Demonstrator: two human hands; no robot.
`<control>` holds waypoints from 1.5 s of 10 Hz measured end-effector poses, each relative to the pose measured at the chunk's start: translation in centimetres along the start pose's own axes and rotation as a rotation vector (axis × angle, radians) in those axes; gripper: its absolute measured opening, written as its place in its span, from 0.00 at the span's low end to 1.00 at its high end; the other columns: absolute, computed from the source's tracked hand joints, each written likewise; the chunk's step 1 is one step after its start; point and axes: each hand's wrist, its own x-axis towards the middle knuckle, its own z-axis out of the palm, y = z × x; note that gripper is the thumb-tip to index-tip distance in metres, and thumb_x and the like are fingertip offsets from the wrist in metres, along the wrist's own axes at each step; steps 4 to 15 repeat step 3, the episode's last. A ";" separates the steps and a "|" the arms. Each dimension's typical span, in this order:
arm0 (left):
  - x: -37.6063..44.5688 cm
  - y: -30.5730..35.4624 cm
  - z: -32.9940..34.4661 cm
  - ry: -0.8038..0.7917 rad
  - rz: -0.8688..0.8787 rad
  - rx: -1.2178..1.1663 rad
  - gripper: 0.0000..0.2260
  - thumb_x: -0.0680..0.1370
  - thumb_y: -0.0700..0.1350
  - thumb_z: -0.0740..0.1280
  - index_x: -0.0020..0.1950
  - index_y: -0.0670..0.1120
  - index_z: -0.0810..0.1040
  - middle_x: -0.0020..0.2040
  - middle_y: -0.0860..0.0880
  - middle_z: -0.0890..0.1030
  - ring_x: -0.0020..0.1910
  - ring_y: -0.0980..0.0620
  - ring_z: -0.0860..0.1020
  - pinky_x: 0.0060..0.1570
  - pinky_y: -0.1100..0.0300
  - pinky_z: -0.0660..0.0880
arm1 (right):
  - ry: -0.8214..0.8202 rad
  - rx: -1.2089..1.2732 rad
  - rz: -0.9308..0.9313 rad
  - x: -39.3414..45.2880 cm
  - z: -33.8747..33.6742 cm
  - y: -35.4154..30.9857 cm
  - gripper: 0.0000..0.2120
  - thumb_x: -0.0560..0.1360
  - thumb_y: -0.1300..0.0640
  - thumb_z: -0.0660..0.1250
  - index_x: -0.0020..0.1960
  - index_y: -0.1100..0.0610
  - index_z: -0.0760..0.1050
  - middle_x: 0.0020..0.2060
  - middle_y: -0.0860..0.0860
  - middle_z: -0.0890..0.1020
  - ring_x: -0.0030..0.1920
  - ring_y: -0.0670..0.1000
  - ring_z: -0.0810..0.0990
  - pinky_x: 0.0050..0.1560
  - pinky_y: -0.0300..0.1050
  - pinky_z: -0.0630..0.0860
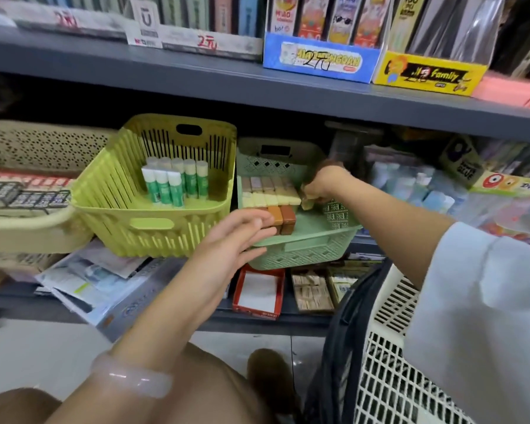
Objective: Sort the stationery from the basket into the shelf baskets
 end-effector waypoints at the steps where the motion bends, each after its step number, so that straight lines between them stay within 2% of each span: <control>1: 0.0 0.0 0.0 -0.003 -0.004 0.017 0.10 0.79 0.43 0.59 0.55 0.48 0.78 0.55 0.54 0.82 0.56 0.58 0.79 0.56 0.59 0.74 | -0.065 0.099 -0.011 1.2 1.0 -0.1 0.17 0.79 0.54 0.57 0.33 0.58 0.69 0.34 0.54 0.80 0.35 0.53 0.75 0.46 0.43 0.74; 2: -0.2 0.1 0.0 -0.021 -0.018 0.026 0.10 0.79 0.43 0.59 0.55 0.48 0.78 0.55 0.53 0.81 0.56 0.58 0.79 0.58 0.58 0.74 | -0.078 0.181 0.029 0.6 1.1 0.1 0.16 0.79 0.58 0.54 0.34 0.59 0.69 0.24 0.52 0.79 0.33 0.53 0.76 0.33 0.36 0.70; 3: -0.5 0.8 0.0 -0.024 0.001 0.030 0.10 0.79 0.43 0.59 0.56 0.47 0.78 0.55 0.53 0.81 0.55 0.57 0.79 0.59 0.56 0.74 | 0.063 0.284 -0.027 0.0 0.0 0.5 0.10 0.77 0.61 0.57 0.48 0.65 0.76 0.44 0.60 0.82 0.48 0.59 0.79 0.40 0.40 0.75; 15: -0.5 0.8 0.0 -0.024 0.001 0.030 0.10 0.79 0.43 0.59 0.56 0.47 0.78 0.55 0.53 0.81 0.55 0.57 0.79 0.59 0.56 0.74 | 0.063 0.284 -0.027 0.0 0.0 0.5 0.10 0.77 0.61 0.57 0.48 0.65 0.76 0.44 0.60 0.82 0.48 0.59 0.79 0.40 0.40 0.75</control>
